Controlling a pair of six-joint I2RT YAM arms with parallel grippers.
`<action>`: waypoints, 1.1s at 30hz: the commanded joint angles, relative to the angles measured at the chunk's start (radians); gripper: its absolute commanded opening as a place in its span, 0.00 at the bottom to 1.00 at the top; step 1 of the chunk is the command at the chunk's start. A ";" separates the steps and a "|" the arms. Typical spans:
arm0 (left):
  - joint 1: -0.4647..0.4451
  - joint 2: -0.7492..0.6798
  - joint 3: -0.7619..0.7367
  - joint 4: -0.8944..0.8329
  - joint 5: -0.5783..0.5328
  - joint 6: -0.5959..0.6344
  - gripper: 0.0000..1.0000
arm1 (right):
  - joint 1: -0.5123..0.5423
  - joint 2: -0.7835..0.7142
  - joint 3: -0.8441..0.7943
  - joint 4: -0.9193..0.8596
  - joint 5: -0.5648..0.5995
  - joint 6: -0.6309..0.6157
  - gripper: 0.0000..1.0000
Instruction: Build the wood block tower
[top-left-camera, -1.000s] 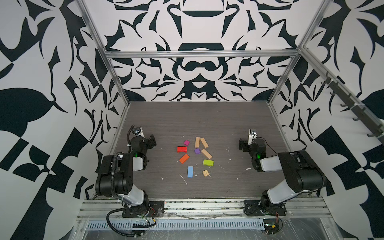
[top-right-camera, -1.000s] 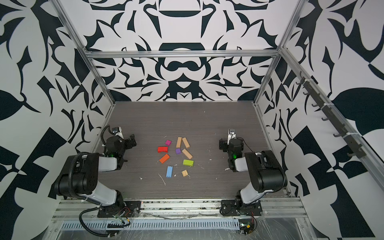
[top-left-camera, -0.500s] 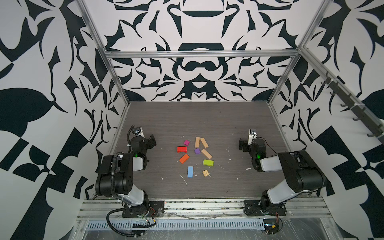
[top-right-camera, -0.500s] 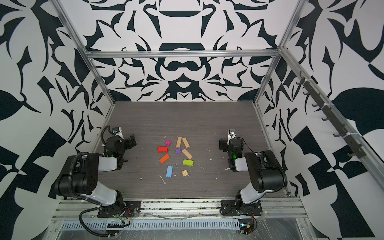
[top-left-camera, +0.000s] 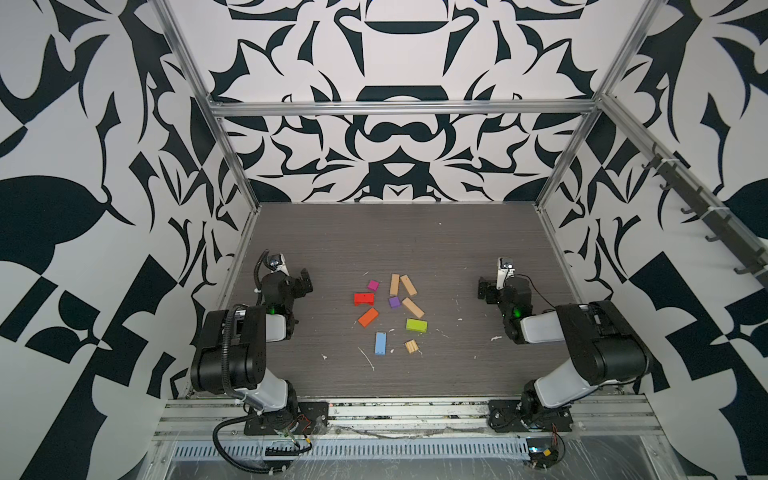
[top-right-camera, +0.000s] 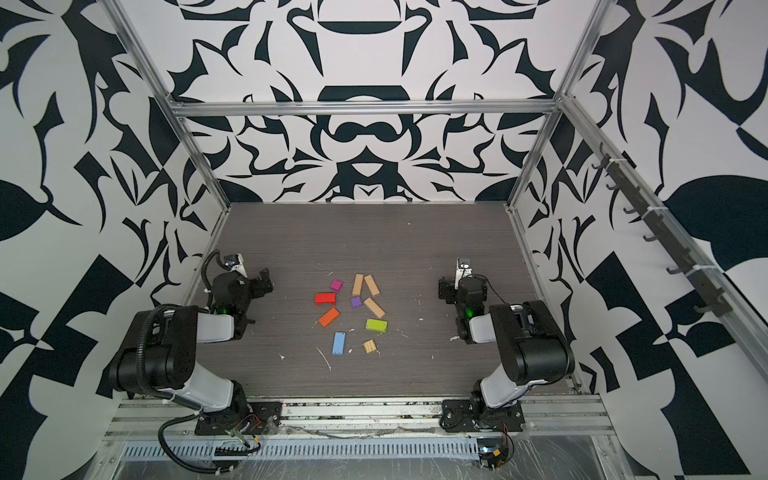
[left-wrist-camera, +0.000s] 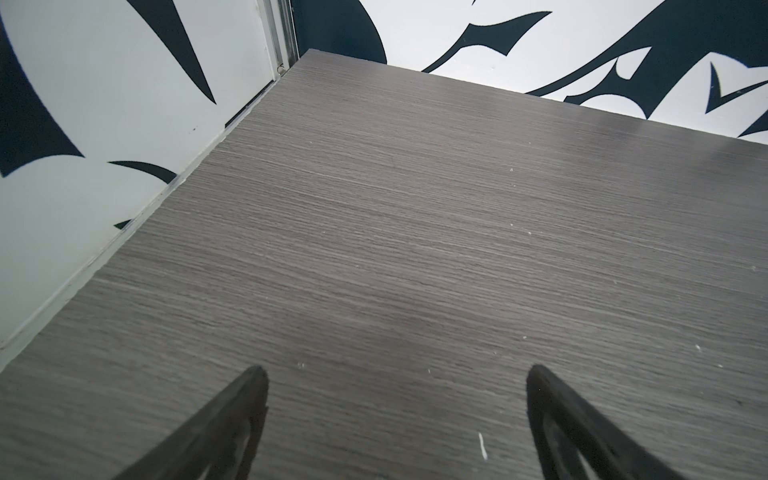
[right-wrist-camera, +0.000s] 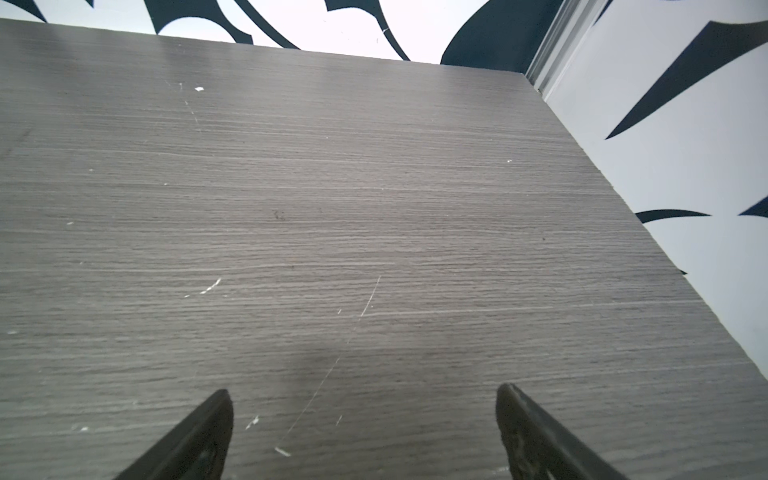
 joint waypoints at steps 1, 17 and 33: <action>-0.002 -0.042 -0.002 0.024 -0.021 0.001 0.99 | -0.004 -0.072 0.018 -0.002 0.077 0.030 1.00; -0.009 -0.172 0.414 -0.835 -0.108 -0.202 1.00 | 0.059 -0.210 0.293 -0.667 0.176 0.123 1.00; -0.128 -0.348 0.455 -1.070 0.117 -0.435 1.00 | 0.170 -0.235 0.629 -1.270 -0.123 0.391 1.00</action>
